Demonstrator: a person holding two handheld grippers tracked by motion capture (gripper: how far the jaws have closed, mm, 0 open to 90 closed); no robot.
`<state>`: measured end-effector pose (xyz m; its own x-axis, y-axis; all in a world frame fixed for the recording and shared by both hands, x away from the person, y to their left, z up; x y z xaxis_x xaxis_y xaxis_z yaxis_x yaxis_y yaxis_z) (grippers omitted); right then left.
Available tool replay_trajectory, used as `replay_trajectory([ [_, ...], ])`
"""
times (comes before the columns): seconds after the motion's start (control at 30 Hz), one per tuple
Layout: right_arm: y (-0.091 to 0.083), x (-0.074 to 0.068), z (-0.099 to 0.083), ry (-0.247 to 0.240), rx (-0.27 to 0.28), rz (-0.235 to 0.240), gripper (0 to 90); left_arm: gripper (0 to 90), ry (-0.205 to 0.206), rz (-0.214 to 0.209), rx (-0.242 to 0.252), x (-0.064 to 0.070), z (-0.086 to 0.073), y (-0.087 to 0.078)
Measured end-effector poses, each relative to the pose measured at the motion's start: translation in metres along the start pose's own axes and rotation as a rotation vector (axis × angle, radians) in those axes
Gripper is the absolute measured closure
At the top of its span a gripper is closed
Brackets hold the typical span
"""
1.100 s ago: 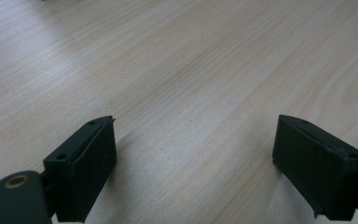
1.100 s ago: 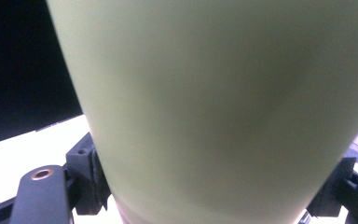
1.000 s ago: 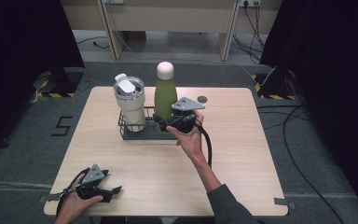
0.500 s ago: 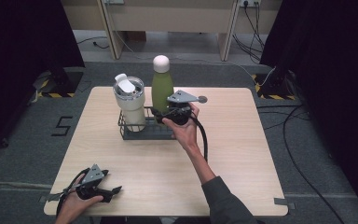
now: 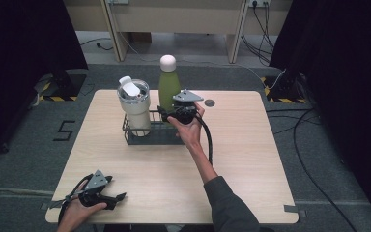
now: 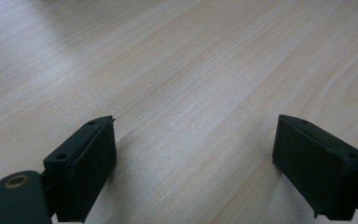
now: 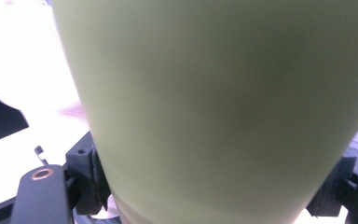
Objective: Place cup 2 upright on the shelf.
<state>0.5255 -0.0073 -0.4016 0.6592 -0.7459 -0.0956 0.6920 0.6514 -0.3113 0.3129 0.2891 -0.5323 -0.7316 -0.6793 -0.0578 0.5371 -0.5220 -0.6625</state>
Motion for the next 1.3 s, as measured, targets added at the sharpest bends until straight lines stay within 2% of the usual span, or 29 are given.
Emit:
replay_trajectory([
  [0.17,0.004,0.006,-0.005,0.008,-0.008,-0.015,21.0,12.8,0.0,0.001,0.001,0.0,0.0,0.0],
  [0.43,0.011,0.011,-0.015,0.042,-0.018,-0.009,21.0,12.9,-0.001,-0.002,0.001,0.0,0.0,0.0],
  [0.6,0.015,0.012,-0.022,0.033,-0.03,-0.014,21.0,12.9,0.001,-0.001,0.0,0.0,0.0,0.0],
  [0.83,0.02,0.012,-0.031,0.053,-0.036,-0.008,21.0,12.9,0.001,-0.001,0.002,0.0,0.0,0.0],
  [1.3,0.025,0.014,-0.041,0.05,-0.045,-0.019,21.0,12.9,0.001,0.0,0.004,0.0,0.0,0.0],
])
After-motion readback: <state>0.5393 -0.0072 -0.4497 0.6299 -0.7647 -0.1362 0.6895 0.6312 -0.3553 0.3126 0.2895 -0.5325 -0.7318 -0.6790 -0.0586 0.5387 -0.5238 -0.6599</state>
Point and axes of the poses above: each handheld gripper's, and its own axes: y roughly forward along the jaws, z roughly out of its top, x roughly to its right, the point moved 1 cm from there along y, roughly forward along the jaws, and after that the axes turned 6 degrees about y, right-handed, at the moved point
